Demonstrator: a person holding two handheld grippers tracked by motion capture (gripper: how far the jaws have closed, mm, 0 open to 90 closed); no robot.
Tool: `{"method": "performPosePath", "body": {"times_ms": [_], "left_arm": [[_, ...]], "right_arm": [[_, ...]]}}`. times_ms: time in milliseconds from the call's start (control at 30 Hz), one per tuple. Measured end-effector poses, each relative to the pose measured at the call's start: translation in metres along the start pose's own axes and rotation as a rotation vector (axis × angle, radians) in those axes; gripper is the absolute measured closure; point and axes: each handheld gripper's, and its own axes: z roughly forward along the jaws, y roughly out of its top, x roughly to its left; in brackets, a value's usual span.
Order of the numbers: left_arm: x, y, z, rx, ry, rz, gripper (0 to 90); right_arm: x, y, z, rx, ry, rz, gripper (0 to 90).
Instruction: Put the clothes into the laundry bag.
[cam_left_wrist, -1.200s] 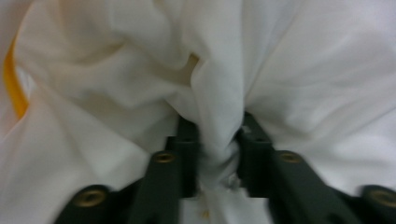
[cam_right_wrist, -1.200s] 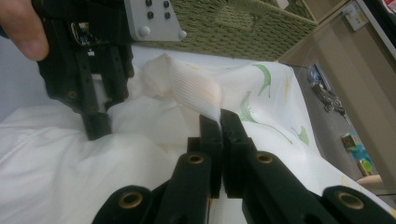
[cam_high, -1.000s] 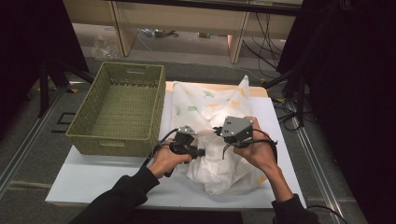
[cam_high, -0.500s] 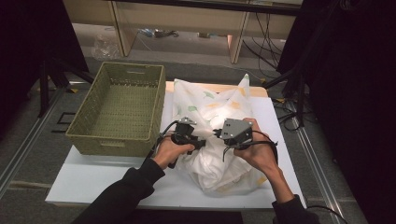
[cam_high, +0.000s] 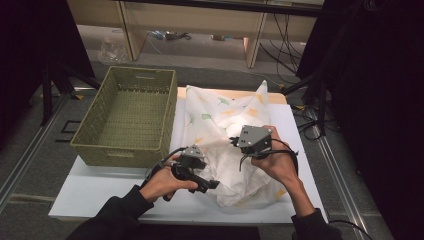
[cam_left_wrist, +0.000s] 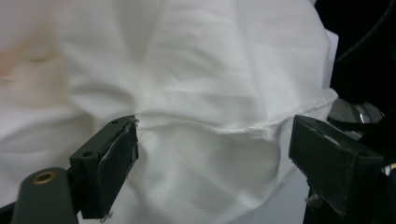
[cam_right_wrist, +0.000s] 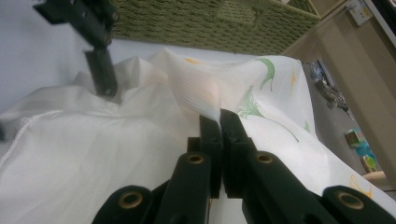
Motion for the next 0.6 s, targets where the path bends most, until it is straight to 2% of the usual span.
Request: {"method": "performPosePath", "body": {"times_ms": [67,133,167,267,300,333,367,400,433,467,567,600], "left_arm": [[-0.002,-0.002,0.013,0.027,0.021,-0.004,15.8],[-0.004,-0.005,0.024,0.074,0.083,0.009,15.8],[-0.004,-0.005,0.029,0.095,0.089,0.025,15.9],[0.001,-0.003,0.038,0.092,0.102,0.008,18.2],[0.002,-0.002,0.039,0.072,0.108,-0.018,22.8],[0.005,0.0,0.039,0.061,0.114,-0.018,30.8],[0.007,0.001,0.04,0.036,0.105,-0.035,42.7],[0.011,0.002,0.04,0.027,0.083,-0.034,53.1],[0.013,0.002,0.042,0.01,0.067,-0.066,60.2],[0.016,0.004,0.042,-0.003,0.074,-0.064,66.1],[0.019,0.01,0.042,-0.024,0.096,-0.051,74.4],[0.02,0.015,0.04,-0.032,0.097,-0.045,75.4]], "right_arm": [[0.0,0.0,0.0,-0.007,0.001,0.007,90.0],[0.0,0.0,0.0,-0.007,0.001,0.01,90.0],[0.0,0.0,0.0,-0.007,0.002,0.008,90.0],[-0.001,-0.001,-0.001,-0.008,0.0,0.003,90.0],[0.0,-0.001,-0.001,-0.007,0.005,0.016,90.0],[0.0,-0.001,-0.001,-0.016,0.007,0.028,90.0],[-0.002,-0.002,-0.002,-0.007,0.004,-0.006,90.0],[-0.002,-0.002,-0.002,-0.004,0.0,0.005,90.0],[0.0,-0.002,-0.002,-0.015,0.007,0.033,90.0],[0.0,-0.002,-0.002,-0.02,0.009,0.032,90.0],[0.0,-0.002,-0.003,-0.013,0.008,0.036,90.0],[-0.002,-0.003,-0.004,-0.007,-0.008,0.018,90.0]]}}
